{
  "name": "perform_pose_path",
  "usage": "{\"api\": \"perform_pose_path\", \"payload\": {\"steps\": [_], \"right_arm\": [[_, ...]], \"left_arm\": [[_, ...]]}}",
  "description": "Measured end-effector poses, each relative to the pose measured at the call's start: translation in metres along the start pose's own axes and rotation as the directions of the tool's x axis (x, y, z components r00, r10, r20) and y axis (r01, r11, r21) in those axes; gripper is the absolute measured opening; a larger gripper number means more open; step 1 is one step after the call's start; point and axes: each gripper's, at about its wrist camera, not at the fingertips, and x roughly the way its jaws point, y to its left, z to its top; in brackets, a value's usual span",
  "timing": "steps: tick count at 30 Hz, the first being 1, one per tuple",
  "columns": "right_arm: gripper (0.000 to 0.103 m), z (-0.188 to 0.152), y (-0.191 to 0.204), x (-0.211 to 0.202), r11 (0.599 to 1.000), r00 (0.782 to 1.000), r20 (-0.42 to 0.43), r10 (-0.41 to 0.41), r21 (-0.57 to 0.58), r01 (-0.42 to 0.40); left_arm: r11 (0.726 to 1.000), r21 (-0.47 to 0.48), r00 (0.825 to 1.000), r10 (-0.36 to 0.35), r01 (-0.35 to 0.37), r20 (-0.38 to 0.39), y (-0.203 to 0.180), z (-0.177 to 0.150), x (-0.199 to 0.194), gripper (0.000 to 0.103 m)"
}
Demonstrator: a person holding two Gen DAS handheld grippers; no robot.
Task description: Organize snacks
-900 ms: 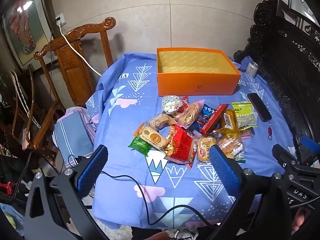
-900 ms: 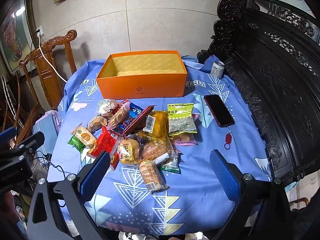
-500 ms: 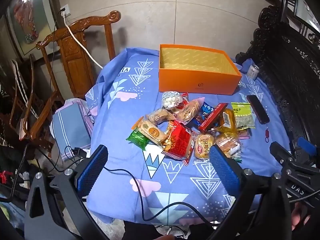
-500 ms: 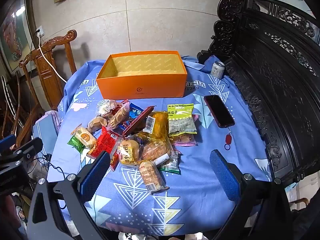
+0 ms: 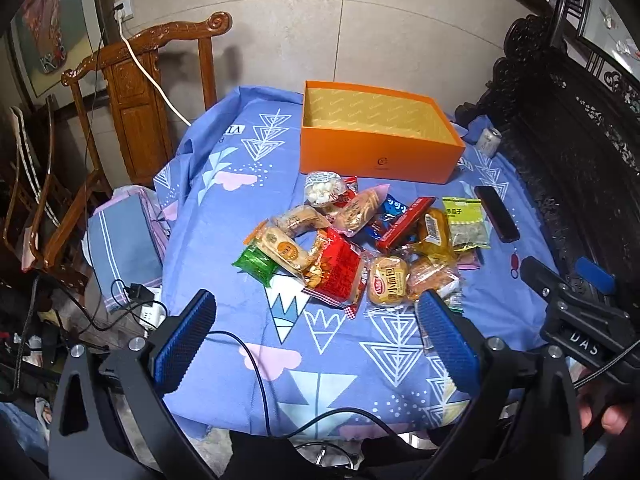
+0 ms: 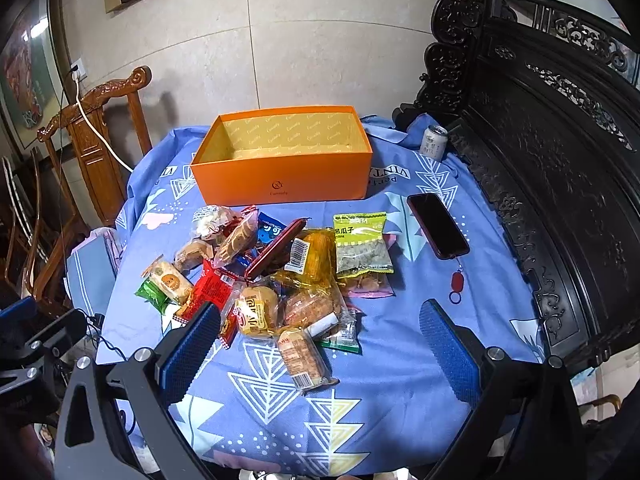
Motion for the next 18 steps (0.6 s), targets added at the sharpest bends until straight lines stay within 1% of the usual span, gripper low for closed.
{"api": "perform_pose_path", "payload": {"steps": [6,9,12,14,18], "right_arm": [[0.1,0.0011,-0.0004,0.0004,1.0,1.0,0.012,0.008,0.005,-0.008],[0.1,0.0031,-0.002,0.0013,1.0,1.0,0.013,0.018,0.014,-0.018],[0.1,0.004,-0.004,0.0022,1.0,1.0,0.016,0.017,0.018,-0.017],[0.1,0.0041,-0.0048,0.0024,0.999,1.0,0.015,0.02,0.025,-0.02],[0.1,0.0044,-0.0064,0.0028,1.0,1.0,0.018,0.012,0.025,-0.012]], "left_arm": [[1.0,-0.004,1.0,-0.007,0.007,-0.006,0.0007,-0.0009,-0.0001,0.099],[1.0,0.014,1.0,-0.016,0.016,-0.014,-0.0026,-0.0005,-0.0006,0.099],[1.0,0.029,1.0,-0.001,0.001,-0.003,-0.0061,0.0009,-0.0017,0.099],[0.999,0.028,1.0,-0.018,0.019,-0.004,-0.0064,0.0003,-0.0022,0.099],[1.0,0.013,1.0,-0.024,0.024,0.009,-0.0028,0.0002,-0.0038,0.099]]}}
